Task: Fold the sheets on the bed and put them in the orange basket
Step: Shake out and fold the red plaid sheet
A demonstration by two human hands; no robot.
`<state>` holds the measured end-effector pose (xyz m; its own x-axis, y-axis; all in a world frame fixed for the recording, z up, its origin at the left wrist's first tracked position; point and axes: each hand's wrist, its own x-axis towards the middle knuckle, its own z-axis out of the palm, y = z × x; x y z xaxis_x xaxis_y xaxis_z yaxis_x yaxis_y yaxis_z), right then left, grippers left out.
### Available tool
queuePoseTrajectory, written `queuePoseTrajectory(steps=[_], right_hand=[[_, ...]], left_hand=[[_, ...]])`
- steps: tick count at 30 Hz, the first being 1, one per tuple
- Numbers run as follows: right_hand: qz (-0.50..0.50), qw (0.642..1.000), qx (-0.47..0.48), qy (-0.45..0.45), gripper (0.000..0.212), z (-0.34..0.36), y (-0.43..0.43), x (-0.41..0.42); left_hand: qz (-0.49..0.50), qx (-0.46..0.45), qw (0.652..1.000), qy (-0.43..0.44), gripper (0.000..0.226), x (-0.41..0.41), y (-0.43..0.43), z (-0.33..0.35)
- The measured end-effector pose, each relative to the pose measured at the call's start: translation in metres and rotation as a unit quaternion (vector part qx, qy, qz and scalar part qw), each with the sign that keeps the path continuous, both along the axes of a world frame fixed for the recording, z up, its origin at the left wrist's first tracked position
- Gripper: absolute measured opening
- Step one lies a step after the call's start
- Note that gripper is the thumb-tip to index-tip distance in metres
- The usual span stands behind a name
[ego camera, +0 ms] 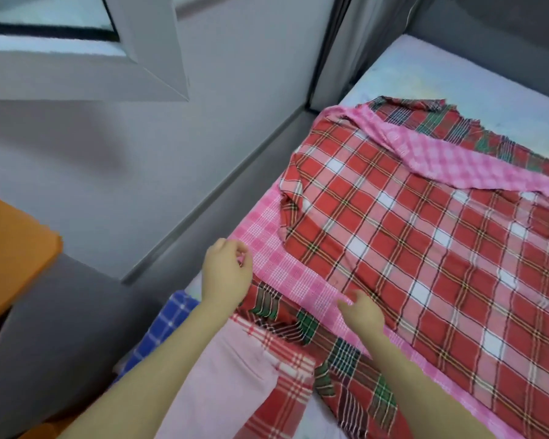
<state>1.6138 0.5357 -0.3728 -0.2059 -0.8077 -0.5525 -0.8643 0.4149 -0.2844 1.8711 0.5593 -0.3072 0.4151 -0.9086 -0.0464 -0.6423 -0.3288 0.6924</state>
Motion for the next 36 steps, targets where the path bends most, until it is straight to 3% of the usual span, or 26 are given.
queuePoseTrajectory(steps=[4,7,12,15,17,18,19,21,23,27,29,31,34,36], right_hand=[[0.073,0.985,0.030,0.153,0.073,-0.040,-0.032,-0.044],[0.149,0.963,0.068,0.213,0.086,-0.065,-0.063,-0.068],[0.169,0.960,0.128,0.183,0.110,-0.110,-0.109,-0.093],[0.167,0.961,0.135,0.171,0.111,-0.129,-0.112,-0.097],[0.166,0.963,0.132,0.167,0.110,-0.136,-0.110,-0.097],[0.164,0.964,0.130,0.166,0.110,-0.139,-0.110,-0.098],[0.162,0.964,0.131,0.163,0.110,-0.142,-0.110,-0.100],[0.164,0.965,0.135,0.156,0.109,-0.142,-0.110,-0.101],[0.163,0.965,0.143,0.147,0.108,-0.137,-0.111,-0.099],[0.138,0.972,0.158,0.102,0.107,-0.109,-0.111,-0.097],[0.100,0.990,0.096,0.040,0.100,-0.081,-0.108,-0.089],[0.073,0.993,-0.052,-0.079,0.096,-0.034,-0.102,-0.062],[0.092,0.953,-0.245,-0.152,0.085,0.037,-0.093,-0.006],[0.063,0.928,-0.329,-0.164,0.053,0.073,-0.085,0.016]], left_hand=[[-0.078,0.014,0.996,-0.040,0.019,-0.036,-0.081,-0.041],[-0.111,0.032,0.991,-0.069,0.024,-0.055,-0.130,-0.072],[-0.109,0.111,0.979,-0.130,0.033,-0.075,-0.208,-0.133],[-0.036,0.179,0.977,-0.110,0.047,-0.077,-0.230,-0.162],[0.033,0.197,0.979,-0.029,0.032,-0.075,-0.238,-0.180],[0.089,0.186,0.977,0.055,0.020,-0.074,-0.242,-0.188],[0.156,0.171,0.959,0.162,0.012,-0.072,-0.246,-0.191],[0.278,0.108,0.899,0.321,0.022,-0.070,-0.248,-0.184],[0.314,0.034,0.887,0.336,0.024,-0.067,-0.241,-0.163],[0.245,-0.033,0.907,0.342,0.020,-0.071,-0.209,-0.105],[0.189,-0.030,0.913,0.360,0.015,-0.079,-0.191,-0.069],[0.120,-0.024,0.924,0.363,0.010,-0.093,-0.172,-0.025],[0.047,-0.011,0.921,0.387,0.009,-0.124,-0.138,0.024],[0.027,-0.026,0.914,0.403,0.015,-0.144,-0.117,0.054]])
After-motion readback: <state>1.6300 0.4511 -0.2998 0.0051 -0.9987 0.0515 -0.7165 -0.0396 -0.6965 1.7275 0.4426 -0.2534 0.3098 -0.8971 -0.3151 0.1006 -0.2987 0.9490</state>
